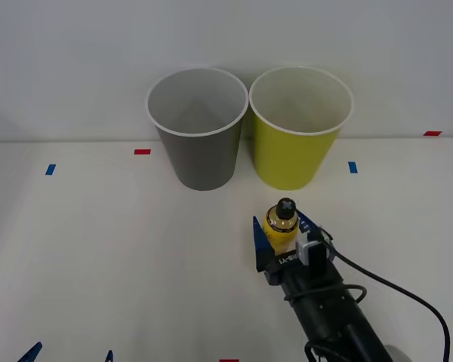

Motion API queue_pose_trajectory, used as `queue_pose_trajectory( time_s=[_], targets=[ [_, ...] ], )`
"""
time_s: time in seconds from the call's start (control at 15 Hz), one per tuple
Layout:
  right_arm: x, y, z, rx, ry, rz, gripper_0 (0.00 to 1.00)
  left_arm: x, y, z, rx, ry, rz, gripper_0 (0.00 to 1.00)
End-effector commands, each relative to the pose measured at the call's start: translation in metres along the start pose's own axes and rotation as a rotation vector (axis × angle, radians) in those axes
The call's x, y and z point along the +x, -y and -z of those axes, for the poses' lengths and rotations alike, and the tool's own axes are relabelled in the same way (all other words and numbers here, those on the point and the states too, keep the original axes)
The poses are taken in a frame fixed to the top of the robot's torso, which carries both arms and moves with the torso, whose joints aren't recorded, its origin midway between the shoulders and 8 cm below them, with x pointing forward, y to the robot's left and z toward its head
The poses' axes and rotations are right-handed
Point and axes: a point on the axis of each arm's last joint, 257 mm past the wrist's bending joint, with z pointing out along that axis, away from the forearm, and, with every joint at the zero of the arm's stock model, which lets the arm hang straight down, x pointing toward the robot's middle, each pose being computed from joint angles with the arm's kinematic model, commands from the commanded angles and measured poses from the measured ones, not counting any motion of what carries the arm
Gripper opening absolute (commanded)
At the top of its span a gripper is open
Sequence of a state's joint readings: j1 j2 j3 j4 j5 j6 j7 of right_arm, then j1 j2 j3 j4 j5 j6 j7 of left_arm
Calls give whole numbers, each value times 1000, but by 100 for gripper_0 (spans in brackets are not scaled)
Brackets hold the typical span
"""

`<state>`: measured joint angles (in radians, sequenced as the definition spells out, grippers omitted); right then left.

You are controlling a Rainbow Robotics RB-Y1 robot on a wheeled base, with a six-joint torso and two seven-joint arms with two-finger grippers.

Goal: Put cans in the gray bin and PET bottles in the light green bin.

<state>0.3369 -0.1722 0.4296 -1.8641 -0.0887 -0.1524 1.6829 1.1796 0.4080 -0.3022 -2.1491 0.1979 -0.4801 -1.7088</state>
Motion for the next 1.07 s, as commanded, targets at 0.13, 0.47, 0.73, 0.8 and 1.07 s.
queue_pose_trajectory(
  time_s=[0.13, 0.47, 0.73, 0.8, 1.07],
  targets=[
    [0, -2, 0, -1, -1, -5, 7, 0, 0, 0, 0, 0, 0, 100],
    [2, -4, 3, 8, -6, -26, 6, 0, 0, 0, 0, 0, 0, 100],
    [-21, 2, 3, 4, -42, -24, 5, 0, 0, 0, 0, 0, 0, 100],
    [-28, 4, 4, 6, -52, -30, 5, 0, 0, 0, 0, 0, 0, 100],
    [-75, 9, 7, -1, -106, -78, 4, 0, 0, 0, 0, 0, 0, 100]
  ],
)
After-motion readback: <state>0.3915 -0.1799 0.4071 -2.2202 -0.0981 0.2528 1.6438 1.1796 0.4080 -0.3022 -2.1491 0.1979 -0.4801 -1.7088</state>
